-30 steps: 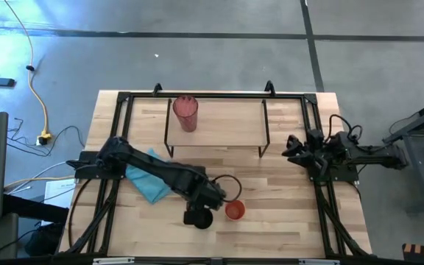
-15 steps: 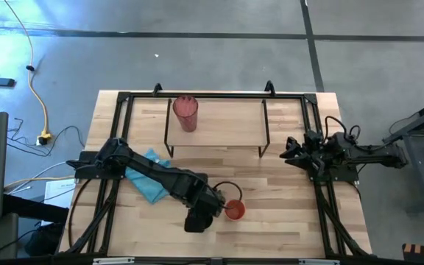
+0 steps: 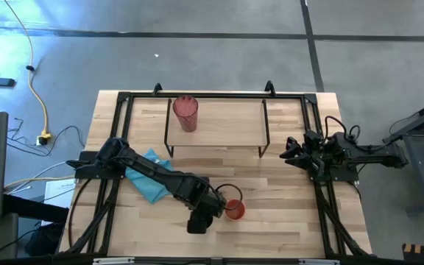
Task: Stack small to large cups/mugs on shelf
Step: Put the black cup on the shelf
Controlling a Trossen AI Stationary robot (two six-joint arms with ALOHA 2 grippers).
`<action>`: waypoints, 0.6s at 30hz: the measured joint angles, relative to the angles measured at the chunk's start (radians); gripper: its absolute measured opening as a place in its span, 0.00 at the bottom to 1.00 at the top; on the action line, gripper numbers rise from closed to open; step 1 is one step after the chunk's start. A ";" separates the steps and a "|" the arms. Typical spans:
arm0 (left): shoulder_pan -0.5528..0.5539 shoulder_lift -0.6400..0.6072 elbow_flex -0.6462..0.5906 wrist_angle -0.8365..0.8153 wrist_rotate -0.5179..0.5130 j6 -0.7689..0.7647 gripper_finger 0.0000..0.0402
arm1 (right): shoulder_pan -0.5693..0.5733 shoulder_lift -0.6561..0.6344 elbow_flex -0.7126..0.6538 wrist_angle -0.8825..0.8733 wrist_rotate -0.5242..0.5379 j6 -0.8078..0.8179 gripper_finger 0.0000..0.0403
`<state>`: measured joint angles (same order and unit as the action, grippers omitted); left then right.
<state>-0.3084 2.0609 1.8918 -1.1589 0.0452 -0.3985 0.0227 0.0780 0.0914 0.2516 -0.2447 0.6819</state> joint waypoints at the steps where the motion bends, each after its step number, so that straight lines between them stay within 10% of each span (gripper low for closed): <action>1: 0.000 0.000 -0.003 0.007 0.000 -0.002 0.34 | 0.000 0.000 0.000 0.000 0.000 0.000 0.35; 18: 0.001 0.000 -0.004 -0.023 -0.051 -0.003 0.01 | 0.000 0.000 0.000 -0.027 0.000 0.000 0.35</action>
<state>-0.3077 2.0609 1.8881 -1.1822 -0.0060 -0.4012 0.0227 0.0784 0.0914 0.2250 -0.2447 0.6815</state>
